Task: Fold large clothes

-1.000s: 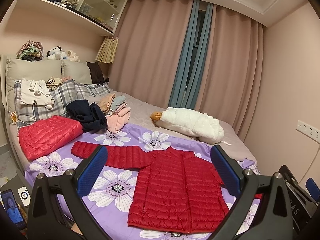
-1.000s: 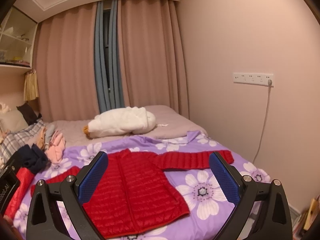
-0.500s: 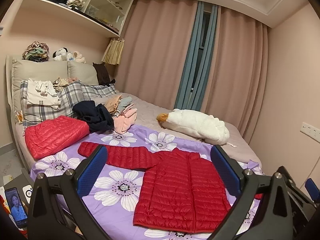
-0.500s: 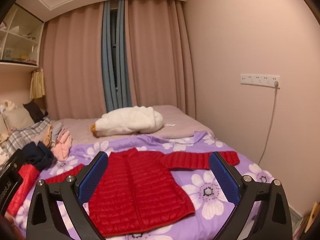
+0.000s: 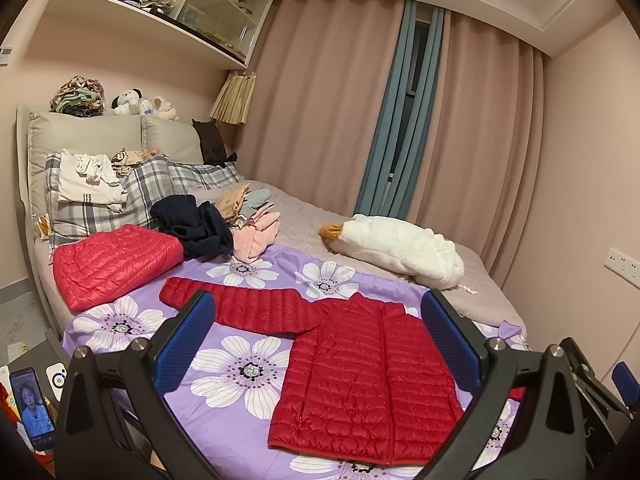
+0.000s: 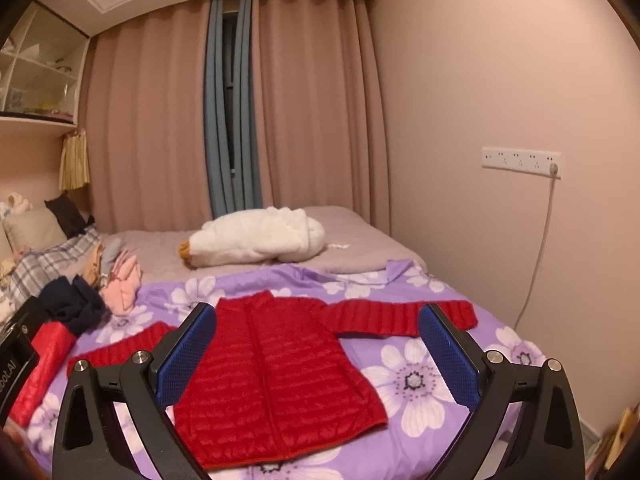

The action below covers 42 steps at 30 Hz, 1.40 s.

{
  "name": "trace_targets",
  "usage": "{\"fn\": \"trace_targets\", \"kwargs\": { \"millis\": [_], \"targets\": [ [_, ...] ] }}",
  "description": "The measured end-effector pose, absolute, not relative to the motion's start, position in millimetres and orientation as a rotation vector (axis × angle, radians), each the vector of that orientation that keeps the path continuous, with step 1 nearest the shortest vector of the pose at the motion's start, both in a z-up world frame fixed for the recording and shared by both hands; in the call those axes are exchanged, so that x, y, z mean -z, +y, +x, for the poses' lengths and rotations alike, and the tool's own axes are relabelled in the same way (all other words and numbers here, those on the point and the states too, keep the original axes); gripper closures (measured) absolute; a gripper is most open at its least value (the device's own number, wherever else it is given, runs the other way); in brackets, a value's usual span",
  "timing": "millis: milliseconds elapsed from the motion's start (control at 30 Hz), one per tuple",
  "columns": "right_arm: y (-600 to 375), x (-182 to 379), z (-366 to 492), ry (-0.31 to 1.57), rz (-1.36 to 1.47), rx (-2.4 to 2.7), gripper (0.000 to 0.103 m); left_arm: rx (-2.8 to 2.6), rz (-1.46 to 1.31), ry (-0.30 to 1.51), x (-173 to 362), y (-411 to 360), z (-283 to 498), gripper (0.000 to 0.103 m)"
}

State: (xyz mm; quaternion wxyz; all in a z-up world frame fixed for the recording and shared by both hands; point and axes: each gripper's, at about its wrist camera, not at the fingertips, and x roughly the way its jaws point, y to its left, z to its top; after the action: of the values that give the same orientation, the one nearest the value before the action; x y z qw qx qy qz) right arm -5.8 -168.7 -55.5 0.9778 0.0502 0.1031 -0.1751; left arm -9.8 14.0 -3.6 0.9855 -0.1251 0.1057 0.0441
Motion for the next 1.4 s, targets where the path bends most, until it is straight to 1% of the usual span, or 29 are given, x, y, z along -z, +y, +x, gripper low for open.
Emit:
{"fn": "trace_targets", "kwargs": {
  "millis": [1400],
  "targets": [
    [-170.2, 73.6, 4.9, 0.277, 0.104, 0.355, 0.003, -0.077, -0.226, 0.277, 23.3, 5.8, 8.2, 0.000]
  ]
}}
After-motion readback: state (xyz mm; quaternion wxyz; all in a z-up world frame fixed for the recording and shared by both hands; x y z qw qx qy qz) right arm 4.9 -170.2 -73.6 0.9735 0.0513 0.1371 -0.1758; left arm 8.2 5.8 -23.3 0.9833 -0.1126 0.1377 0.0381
